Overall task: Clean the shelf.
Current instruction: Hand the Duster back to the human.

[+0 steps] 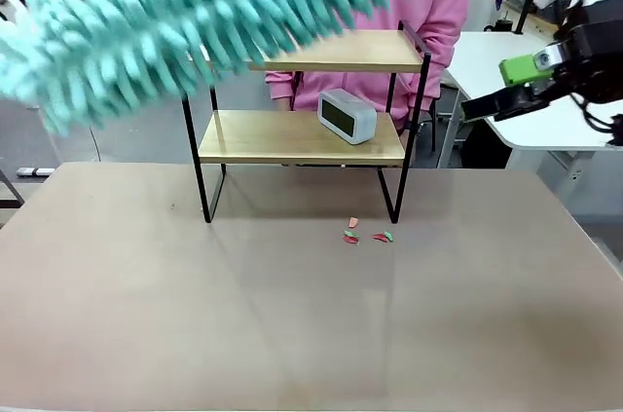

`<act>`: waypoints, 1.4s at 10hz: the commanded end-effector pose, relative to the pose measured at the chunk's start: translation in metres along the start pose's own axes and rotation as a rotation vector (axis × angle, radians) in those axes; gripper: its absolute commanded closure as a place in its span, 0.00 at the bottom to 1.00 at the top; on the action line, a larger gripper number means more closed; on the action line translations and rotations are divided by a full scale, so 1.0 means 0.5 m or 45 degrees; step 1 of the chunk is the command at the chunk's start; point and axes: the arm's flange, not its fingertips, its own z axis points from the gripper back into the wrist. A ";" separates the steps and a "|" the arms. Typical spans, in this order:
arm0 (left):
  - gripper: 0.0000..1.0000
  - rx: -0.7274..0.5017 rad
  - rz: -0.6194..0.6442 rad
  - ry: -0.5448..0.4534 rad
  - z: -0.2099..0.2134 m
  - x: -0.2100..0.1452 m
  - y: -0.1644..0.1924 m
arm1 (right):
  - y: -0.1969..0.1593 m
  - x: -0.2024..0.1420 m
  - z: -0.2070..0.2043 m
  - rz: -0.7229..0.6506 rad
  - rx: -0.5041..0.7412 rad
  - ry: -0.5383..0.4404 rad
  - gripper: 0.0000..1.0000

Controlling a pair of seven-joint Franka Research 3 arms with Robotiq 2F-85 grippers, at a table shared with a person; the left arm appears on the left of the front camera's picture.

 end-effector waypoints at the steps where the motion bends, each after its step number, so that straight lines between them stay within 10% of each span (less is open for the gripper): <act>1: 0.88 0.049 0.056 0.203 -0.011 0.031 0.028 | -0.012 0.014 0.004 -0.030 0.110 -0.021 0.00; 4: 0.88 0.232 0.017 0.492 -0.082 0.078 0.077 | -0.016 0.016 -0.004 -0.245 0.207 -0.109 0.00; 10: 0.88 0.376 -0.060 0.472 -0.127 0.141 0.110 | -0.002 -0.007 -0.163 -0.401 0.061 0.504 0.00; 14: 0.88 0.344 -0.055 0.461 -0.118 0.135 0.107 | -0.025 -0.022 -0.210 -0.348 0.097 0.541 0.00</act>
